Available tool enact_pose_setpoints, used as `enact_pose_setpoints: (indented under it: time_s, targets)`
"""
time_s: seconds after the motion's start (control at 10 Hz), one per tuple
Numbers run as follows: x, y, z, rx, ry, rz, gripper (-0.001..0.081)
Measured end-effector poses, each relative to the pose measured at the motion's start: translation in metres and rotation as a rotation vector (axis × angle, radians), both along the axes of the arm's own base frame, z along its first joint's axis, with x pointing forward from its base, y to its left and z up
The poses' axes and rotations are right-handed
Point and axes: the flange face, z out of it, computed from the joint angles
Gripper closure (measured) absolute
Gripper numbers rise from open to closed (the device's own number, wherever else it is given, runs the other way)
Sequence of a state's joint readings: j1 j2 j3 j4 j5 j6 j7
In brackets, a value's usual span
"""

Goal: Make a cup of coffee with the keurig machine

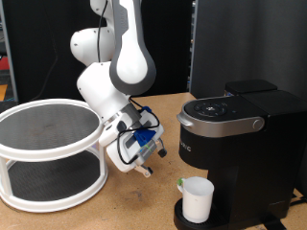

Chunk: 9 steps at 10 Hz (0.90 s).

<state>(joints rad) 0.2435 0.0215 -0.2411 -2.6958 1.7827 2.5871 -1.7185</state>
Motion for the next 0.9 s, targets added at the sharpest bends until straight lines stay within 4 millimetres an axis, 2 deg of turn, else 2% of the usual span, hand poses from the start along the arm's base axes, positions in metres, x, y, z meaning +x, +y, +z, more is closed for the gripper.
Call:
enact_pose_setpoints:
  time_s: [0.3, 0.8, 0.9]
  targets:
    - [0.006, -0.001, 0.016, 0.073, -0.042, 0.017, 0.0005]
    - [0.017, -0.005, 0.084, 0.198, -0.028, 0.010, 0.0005]
    - [0.012, -0.008, 0.091, 0.222, -0.007, 0.010, 0.0005]
